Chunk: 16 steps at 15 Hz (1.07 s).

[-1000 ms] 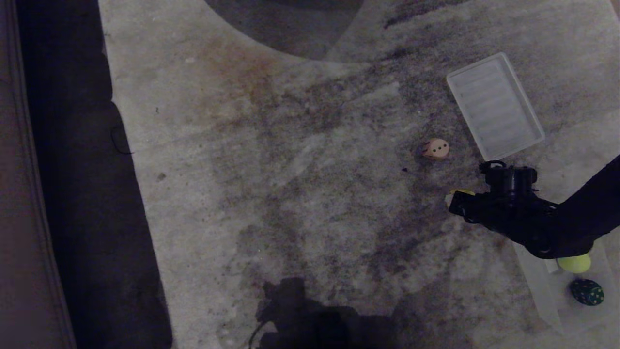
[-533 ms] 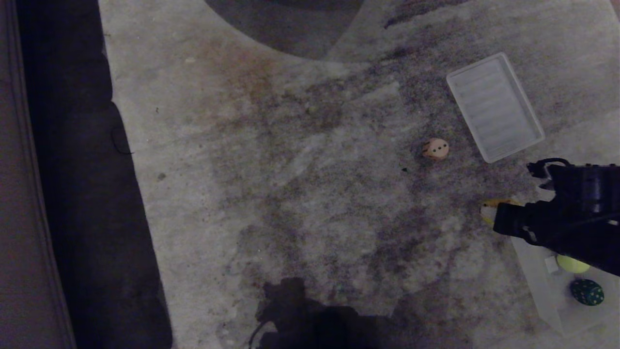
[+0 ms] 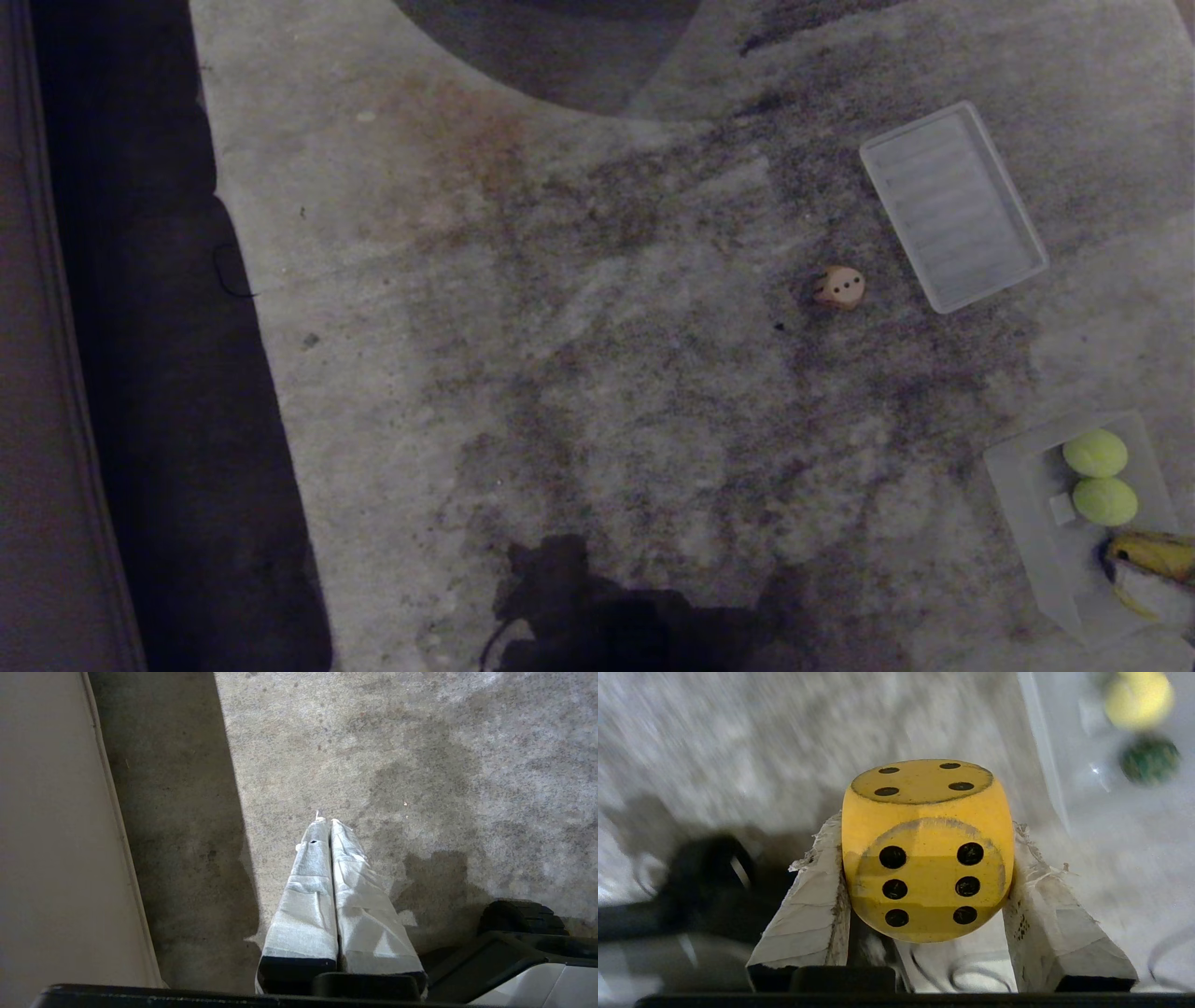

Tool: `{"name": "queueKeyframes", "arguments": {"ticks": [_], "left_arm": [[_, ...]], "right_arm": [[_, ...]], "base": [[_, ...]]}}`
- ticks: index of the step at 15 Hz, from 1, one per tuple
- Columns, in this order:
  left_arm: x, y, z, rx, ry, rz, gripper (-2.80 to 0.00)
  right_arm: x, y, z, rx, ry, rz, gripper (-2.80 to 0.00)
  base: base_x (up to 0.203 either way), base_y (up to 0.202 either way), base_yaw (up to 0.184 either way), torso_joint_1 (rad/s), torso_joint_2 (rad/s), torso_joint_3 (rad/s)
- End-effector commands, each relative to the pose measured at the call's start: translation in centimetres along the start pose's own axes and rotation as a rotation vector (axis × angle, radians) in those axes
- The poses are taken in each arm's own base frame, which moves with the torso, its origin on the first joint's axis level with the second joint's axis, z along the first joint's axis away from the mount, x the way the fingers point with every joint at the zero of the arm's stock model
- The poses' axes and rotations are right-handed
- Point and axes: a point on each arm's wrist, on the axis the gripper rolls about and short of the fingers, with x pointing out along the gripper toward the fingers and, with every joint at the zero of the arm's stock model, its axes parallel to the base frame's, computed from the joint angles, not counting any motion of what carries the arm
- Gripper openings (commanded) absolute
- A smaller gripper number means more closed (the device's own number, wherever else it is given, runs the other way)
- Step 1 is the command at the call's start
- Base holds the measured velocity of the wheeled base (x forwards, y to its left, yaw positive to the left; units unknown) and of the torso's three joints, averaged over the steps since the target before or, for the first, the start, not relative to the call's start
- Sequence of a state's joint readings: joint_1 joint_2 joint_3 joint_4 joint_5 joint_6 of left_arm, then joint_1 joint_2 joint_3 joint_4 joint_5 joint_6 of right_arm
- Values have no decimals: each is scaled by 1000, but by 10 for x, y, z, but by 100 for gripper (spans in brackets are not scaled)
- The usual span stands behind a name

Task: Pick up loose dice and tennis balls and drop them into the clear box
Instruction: Put the toys in the box

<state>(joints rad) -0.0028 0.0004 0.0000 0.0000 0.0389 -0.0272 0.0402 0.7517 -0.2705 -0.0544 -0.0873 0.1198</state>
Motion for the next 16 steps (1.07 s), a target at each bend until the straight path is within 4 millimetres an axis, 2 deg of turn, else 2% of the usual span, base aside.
{"name": "queueKeyframes", "arguments": {"ticks": [1, 4, 7, 16], "left_arm": [[0, 0, 0, -1, 1, 1, -280], [0, 0, 0, 0, 1, 1, -280], [0, 0, 0, -2, 1, 1, -280], [0, 0, 0, -3, 1, 1, -280]], "right_arm": [[-38, -9, -41, 5, -94, -11, -280], [-53, -13, -80, -13, -195, 26, -280], [-60, -15, -100, -30, -323, 63, -280], [-57, -15, -104, -34, -284, 75, -280]], "base": [[0, 0, 0, 0, 0, 0], [0, 0, 0, 0, 0, 0], [0, 0, 0, 0, 0, 0], [0, 0, 0, 0, 0, 0]]}}
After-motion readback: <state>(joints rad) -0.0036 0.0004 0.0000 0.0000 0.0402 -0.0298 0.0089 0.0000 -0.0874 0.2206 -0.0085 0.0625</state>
